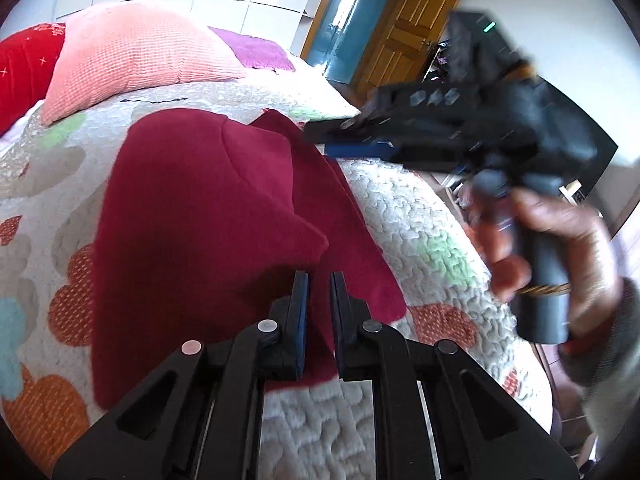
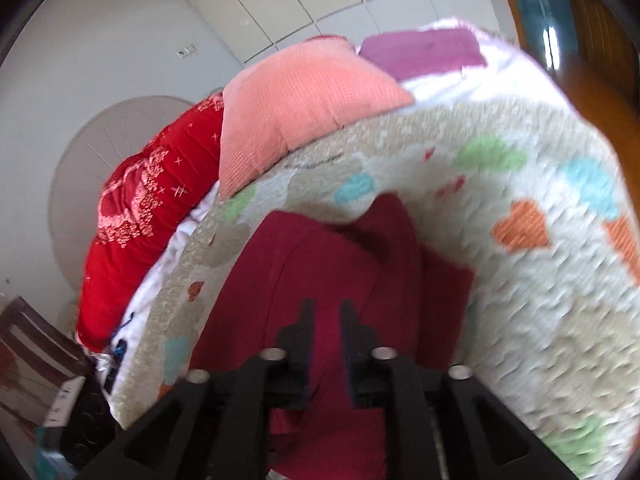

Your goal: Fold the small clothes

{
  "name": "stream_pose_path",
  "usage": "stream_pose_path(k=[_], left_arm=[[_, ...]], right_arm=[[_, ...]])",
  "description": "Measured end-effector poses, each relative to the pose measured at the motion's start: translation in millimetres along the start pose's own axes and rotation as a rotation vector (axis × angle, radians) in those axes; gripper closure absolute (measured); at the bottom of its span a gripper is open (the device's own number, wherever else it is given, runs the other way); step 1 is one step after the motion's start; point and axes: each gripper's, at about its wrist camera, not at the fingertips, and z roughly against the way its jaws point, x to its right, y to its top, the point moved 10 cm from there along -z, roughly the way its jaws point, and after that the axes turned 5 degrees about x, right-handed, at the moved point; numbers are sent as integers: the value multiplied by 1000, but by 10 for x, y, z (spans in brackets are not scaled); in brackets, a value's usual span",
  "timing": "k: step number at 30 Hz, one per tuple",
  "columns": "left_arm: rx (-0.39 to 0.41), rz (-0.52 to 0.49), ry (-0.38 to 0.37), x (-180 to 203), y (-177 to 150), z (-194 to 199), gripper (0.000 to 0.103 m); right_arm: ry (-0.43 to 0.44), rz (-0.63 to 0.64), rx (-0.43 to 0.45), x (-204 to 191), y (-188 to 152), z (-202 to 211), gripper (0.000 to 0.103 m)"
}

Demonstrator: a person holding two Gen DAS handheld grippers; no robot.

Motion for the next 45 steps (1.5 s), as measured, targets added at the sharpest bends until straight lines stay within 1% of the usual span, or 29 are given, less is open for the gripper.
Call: stream_pose_path(k=[1,2,5,9,11,12,13,16,17,18,19,20,21,25,26,28,29,30,33,35,36,38,39,41,42,43,45], left_arm=[[4,0,-3,-1,2,52,94],[8,-2,-3,46,-26,91,94],[22,-19,17,-17,-28,229,93],[61,-30,84,-200,-16,365,93],[62,-26,117,-323,-52,377,93],[54,-11,129,-402,-64,358,93],[44,12,131,-473,-80,330,93],[23,57,119,-585,-101,208,93],[19,64,121,-598,-116,206,93],[20,66,123,-597,-120,212,93],[22,63,126,-587,-121,232,93],[23,56,128,-572,-101,220,93],[25,48,128,-561,-71,228,93],[75,37,135,-552,121,340,93],[82,37,141,-562,159,345,90],[92,46,156,-598,240,314,86],[94,52,160,-614,269,285,86],[91,50,166,-624,281,232,86],[27,10,204,-640,193,3,86],[22,-34,225,-617,135,-80,86],[25,-51,229,-597,126,-98,85],[35,-94,253,-543,99,-125,80],[36,-118,267,-520,85,-137,78],[32,-151,277,-482,63,-155,68],[34,-163,281,-470,56,-157,66],[35,-171,284,-463,51,-157,65],[38,-176,285,-465,42,-153,65]], right_arm=[[6,-12,-22,7,-65,-76,60],[9,-21,-38,-1,-112,-137,58],[27,-50,-81,-3,-244,-334,58],[63,-103,-112,-1,-347,-575,57],[68,-137,-103,32,-361,-654,54],[78,-158,-87,44,-354,-670,51],[89,-183,-70,54,-351,-688,48],[102,-214,-39,63,-330,-723,47],[104,-216,-28,53,-324,-726,49],[108,-211,-19,29,-313,-721,62],[127,-194,-10,-21,-309,-708,80],[135,-180,-2,-51,-291,-684,83],[125,-153,13,-84,-272,-647,85],[88,-8,106,-271,-59,-308,87],[76,12,112,-274,-13,-253,87],[11,72,112,-248,77,-167,87],[-43,111,112,-210,123,-139,87],[-79,138,111,-186,157,-129,87],[-201,220,97,-46,225,-183,88],[-246,249,47,63,167,-316,89],[-286,275,23,145,125,-392,89],[-356,321,0,306,39,-474,89],[-358,313,6,334,32,-481,89],[-339,262,20,378,59,-412,88],[-327,234,17,386,64,-369,86],[-312,196,13,376,73,-314,83],[-240,128,19,239,53,-144,82]])
